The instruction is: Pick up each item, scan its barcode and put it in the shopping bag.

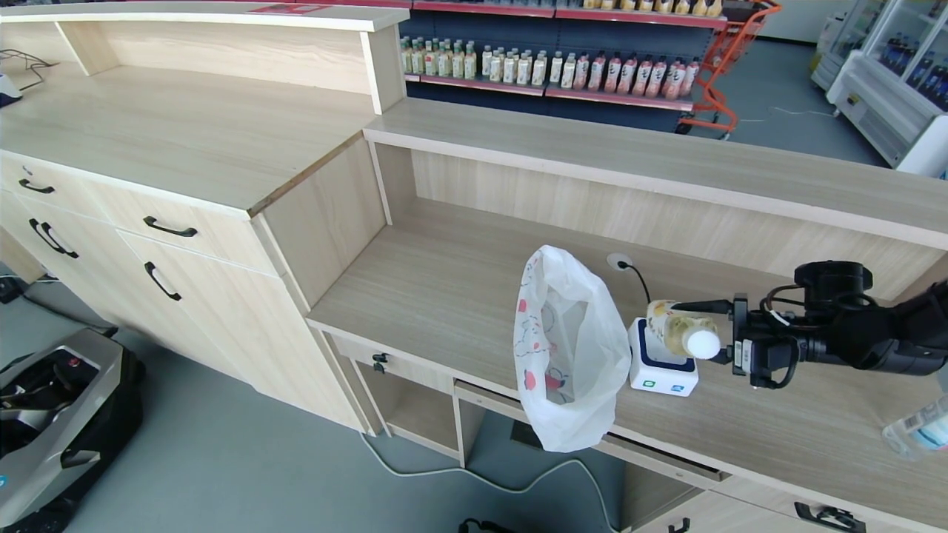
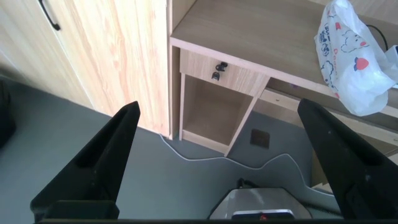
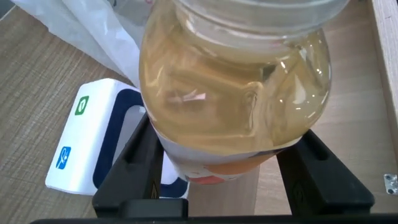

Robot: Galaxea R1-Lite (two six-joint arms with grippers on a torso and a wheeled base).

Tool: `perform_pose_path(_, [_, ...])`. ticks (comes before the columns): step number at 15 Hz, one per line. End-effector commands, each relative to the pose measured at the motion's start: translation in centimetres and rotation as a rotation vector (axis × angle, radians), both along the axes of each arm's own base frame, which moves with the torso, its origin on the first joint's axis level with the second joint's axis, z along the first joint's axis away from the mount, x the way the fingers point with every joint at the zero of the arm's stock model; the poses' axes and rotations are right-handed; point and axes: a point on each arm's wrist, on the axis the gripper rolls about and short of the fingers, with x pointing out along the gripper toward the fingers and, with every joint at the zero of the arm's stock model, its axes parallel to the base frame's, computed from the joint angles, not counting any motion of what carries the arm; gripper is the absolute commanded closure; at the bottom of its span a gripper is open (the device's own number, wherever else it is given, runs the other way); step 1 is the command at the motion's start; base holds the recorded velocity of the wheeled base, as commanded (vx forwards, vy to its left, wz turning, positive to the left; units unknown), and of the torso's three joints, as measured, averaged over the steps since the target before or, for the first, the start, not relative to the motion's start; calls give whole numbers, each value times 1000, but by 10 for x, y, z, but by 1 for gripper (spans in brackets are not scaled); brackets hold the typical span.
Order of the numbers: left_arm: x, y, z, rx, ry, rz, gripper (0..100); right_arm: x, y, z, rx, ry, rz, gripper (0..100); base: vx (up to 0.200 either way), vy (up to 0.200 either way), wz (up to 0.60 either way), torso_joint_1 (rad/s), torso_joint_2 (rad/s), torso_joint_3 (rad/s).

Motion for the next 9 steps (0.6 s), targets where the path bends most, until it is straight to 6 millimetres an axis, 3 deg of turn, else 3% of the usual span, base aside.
perform_pose_path(1, [0,0,0,0,0,0,0,-30,7,54,87,40,-24,100,0,0,0,0,0,0])
perform_pose_path(3, [0,0,0,0,0,0,0,-65,-3,107,202,86,-119,100,0,0,0,0,0,0])
perform_pose_path(5, [0,0,0,0,0,1,0,-103,-22,148,335,155,-247,100,0,0,0,0,0,0])
perform_pose_path(6, [0,0,0,0,0,0,0,-122,-28,161,407,198,-311,100,0,0,0,0,0,0])
perform_pose_path(7, [0,0,0,0,0,0,0,-122,-28,161,407,198,-311,100,0,0,0,0,0,0])
perform_pose_path(8, [0,0,0,0,0,0,0,-146,-42,173,533,271,-428,100,0,0,0,0,0,0])
perform_pose_path(9, [0,0,0,0,0,0,0,-154,-46,171,612,327,-530,100,0,0,0,0,0,0])
